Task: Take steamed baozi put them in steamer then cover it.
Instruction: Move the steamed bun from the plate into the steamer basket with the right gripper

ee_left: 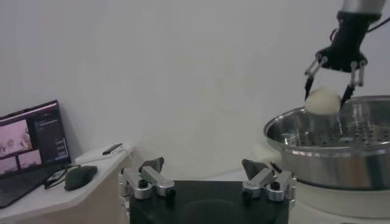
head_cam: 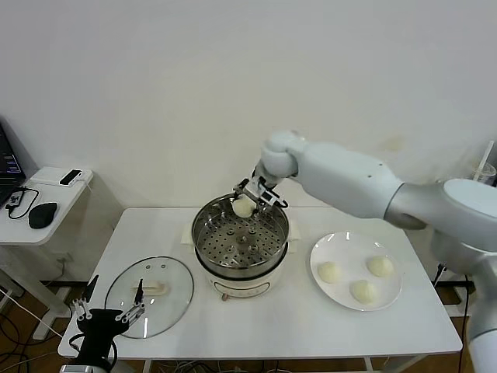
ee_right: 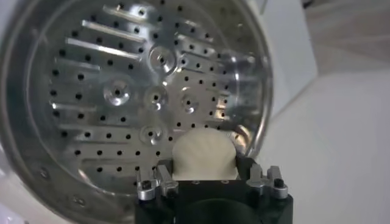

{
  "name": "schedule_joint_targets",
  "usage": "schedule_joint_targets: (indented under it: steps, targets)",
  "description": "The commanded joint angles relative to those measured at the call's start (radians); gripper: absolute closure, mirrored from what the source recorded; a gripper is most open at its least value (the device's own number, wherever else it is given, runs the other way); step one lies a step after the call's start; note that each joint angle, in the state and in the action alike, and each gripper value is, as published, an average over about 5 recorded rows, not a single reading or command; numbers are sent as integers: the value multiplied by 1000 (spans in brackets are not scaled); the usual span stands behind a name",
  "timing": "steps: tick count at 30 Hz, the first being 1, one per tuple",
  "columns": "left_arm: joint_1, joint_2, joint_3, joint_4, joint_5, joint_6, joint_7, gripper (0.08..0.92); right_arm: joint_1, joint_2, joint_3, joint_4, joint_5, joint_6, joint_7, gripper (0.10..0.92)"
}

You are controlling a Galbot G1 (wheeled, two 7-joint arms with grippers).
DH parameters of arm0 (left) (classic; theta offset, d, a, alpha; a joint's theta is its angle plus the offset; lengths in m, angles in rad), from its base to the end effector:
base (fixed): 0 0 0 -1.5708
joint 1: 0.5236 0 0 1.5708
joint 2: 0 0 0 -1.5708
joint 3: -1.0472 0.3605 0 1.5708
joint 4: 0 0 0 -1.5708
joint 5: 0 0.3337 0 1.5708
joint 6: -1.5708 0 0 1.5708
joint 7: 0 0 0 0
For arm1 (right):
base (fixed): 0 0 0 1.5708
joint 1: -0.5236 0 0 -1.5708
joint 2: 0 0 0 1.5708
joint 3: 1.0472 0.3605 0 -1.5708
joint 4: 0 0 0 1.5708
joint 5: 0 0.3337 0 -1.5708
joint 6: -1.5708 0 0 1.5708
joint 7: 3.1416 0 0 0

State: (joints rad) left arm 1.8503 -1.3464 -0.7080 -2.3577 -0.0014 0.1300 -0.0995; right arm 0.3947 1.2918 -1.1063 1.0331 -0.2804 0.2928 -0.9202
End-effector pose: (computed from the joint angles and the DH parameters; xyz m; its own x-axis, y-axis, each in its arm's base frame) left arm 0.0807 0.0697 -0.2441 -0.9903 -0.1007 0.0956 -0.0686 0.9535 0.2934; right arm 0.5826 0.1287 -0.0926 -0.3334 -0.3120 0.8897 -0.3551 -0.8326 -0.4250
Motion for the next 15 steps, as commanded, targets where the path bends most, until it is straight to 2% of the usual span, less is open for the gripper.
schedule_joint_targets:
  steps: [1, 15]
  targets:
    - [-6, 0, -5, 2, -1, 2, 1, 177, -52, 48, -4, -77, -171, 130, 61, 389]
    - [-3, 2, -9, 2, -1, 2, 0, 177, -72, 91, 11, -131, -190, 171, 90, 375]
